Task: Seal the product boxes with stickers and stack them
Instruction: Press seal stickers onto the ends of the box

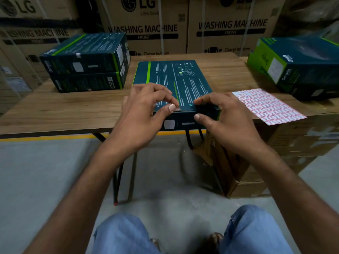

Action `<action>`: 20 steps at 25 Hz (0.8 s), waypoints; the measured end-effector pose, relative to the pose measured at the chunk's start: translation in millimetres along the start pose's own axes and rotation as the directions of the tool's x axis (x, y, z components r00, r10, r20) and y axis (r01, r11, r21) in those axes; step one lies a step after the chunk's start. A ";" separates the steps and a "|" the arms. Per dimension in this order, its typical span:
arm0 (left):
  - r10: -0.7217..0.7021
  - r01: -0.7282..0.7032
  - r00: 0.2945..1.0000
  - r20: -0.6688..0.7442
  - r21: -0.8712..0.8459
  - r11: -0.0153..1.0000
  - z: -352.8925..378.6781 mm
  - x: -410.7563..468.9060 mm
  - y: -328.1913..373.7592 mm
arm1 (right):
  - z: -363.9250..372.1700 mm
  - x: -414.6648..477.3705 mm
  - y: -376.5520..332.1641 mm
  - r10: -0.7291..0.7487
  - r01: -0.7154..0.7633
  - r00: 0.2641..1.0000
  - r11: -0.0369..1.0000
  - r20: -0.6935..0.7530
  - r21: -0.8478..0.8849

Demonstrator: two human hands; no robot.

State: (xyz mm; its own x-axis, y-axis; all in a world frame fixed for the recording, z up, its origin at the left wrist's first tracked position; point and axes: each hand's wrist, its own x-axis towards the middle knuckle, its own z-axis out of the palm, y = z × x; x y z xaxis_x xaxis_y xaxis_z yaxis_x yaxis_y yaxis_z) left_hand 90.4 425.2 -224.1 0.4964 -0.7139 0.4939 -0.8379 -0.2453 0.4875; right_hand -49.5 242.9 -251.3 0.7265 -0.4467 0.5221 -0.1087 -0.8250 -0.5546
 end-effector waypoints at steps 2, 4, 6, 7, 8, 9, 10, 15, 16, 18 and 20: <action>-0.036 0.040 0.993 0.116 -0.039 0.998 -4.6 14.0 -2.5 | 3.5 0.8 3.0 -0.005 0.005 1.000 1.000 -0.010 0.010; -0.064 0.095 0.972 0.227 -0.128 0.987 -7.5 22.0 -1.7 | 7.7 2.2 7.8 -0.022 0.024 0.999 0.999 -0.045 0.037; -0.092 0.150 0.946 0.311 -0.171 0.974 -7.9 24.6 1.7 | 12.7 2.9 11.2 -0.015 0.022 0.996 0.997 -0.092 0.076; -0.096 0.159 0.939 0.329 -0.172 0.972 -7.8 25.4 2.6 | 15.6 3.1 12.4 -0.013 0.023 0.993 0.996 -0.118 0.087; -0.094 0.159 0.936 0.339 -0.169 0.973 -7.1 26.0 3.6 | 18.2 3.1 13.8 -0.012 0.024 0.990 0.996 -0.140 0.089; -0.094 0.156 0.934 0.345 -0.158 0.975 -7.0 27.0 3.9 | 20.3 3.3 15.4 -0.012 0.025 0.988 0.996 -0.154 0.086; -0.094 0.147 0.933 0.349 -0.130 0.980 -6.6 28.6 3.8 | 21.7 3.7 17.1 -0.013 0.027 0.987 0.996 -0.162 0.088; -0.074 0.083 0.941 0.329 -0.013 0.996 -4.2 35.7 2.0 | 25.7 2.9 22.9 -0.015 0.035 0.986 0.993 -0.165 0.116; -0.063 0.065 0.943 0.326 0.006 0.998 -3.9 36.6 1.5 | 26.9 2.2 23.4 -0.014 0.034 0.986 0.992 -0.168 0.118; -0.050 0.040 0.944 0.327 0.038 0.999 -3.9 37.6 1.3 | 28.6 0.9 23.4 -0.020 0.043 0.984 0.991 -0.177 0.127; -0.047 0.038 0.946 0.321 0.033 0.999 -3.4 37.4 1.3 | 30.4 0.2 23.8 -0.025 0.054 0.981 0.988 -0.191 0.147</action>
State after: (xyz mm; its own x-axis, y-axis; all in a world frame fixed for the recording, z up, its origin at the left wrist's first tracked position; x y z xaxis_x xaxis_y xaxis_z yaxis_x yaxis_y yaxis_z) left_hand 108.6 400.4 -202.5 0.4362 -0.8742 0.2134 -0.8254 -0.2942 0.4818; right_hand -31.4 233.7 -284.1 0.5862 -0.4836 0.6499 0.0314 -0.7881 -0.6147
